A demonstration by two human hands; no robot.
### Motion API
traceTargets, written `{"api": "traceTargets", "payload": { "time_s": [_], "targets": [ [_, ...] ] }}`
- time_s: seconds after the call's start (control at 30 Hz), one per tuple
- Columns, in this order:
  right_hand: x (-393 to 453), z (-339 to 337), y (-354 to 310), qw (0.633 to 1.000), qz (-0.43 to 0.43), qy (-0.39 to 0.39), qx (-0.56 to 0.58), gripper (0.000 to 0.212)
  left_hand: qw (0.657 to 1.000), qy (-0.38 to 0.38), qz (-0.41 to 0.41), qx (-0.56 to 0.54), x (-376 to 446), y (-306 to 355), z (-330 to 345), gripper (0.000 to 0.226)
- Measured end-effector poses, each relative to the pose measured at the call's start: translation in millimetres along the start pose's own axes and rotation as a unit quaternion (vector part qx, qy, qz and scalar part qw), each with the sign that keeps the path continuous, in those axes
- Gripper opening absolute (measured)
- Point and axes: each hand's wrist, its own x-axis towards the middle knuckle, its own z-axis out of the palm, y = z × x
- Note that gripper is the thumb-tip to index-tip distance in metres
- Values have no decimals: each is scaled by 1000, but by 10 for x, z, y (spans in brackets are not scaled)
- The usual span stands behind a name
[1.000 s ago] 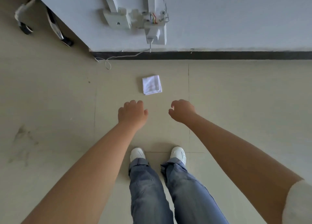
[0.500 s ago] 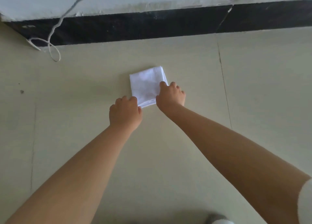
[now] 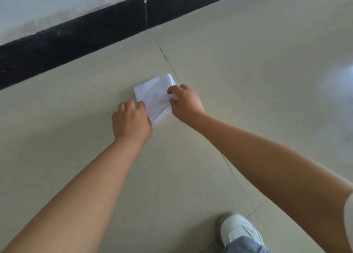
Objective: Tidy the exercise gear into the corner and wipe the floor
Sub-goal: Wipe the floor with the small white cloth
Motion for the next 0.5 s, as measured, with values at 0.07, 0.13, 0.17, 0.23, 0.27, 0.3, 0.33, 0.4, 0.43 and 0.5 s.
{"api": "traceTargets", "payload": {
  "time_s": [0.07, 0.13, 0.17, 0.23, 0.27, 0.3, 0.33, 0.4, 0.43, 0.5],
  "targets": [
    [-161, -288, 457, 998, 50, 34, 17, 37, 999, 1, 50, 0, 56, 419, 48, 29],
    [-418, -529, 906, 992, 105, 63, 15, 36, 994, 0, 108, 10, 61, 828, 103, 30],
    [-570, -617, 1116, 989, 132, 73, 6, 37, 990, 2, 139, 13, 47, 1019, 118, 29],
    [-882, -722, 1503, 979, 191, 70, -18, 40, 981, -1, 192, 7, 3, 1377, 156, 28],
    [-1036, -731, 1670, 972, 224, 53, -37, 42, 978, -11, 210, 11, -34, 1532, 189, 29],
    [-1179, -716, 1810, 964, 255, 31, -67, 42, 974, -22, 225, 16, -89, 1657, 218, 28],
    [-1302, -702, 1908, 954, 279, 18, -105, 41, 970, -12, 243, 17, -146, 1749, 248, 27],
    [-1438, -630, 2035, 944, 282, 25, -168, 41, 961, -1, 274, 17, -204, 1811, 276, 30],
    [-1454, -575, 2066, 950, 262, 30, -164, 47, 959, -5, 284, 24, -216, 1790, 311, 33],
    [-1383, -450, 2092, 970, 206, 10, -133, 57, 959, -1, 281, 22, -208, 1695, 392, 28]
  ]
}}
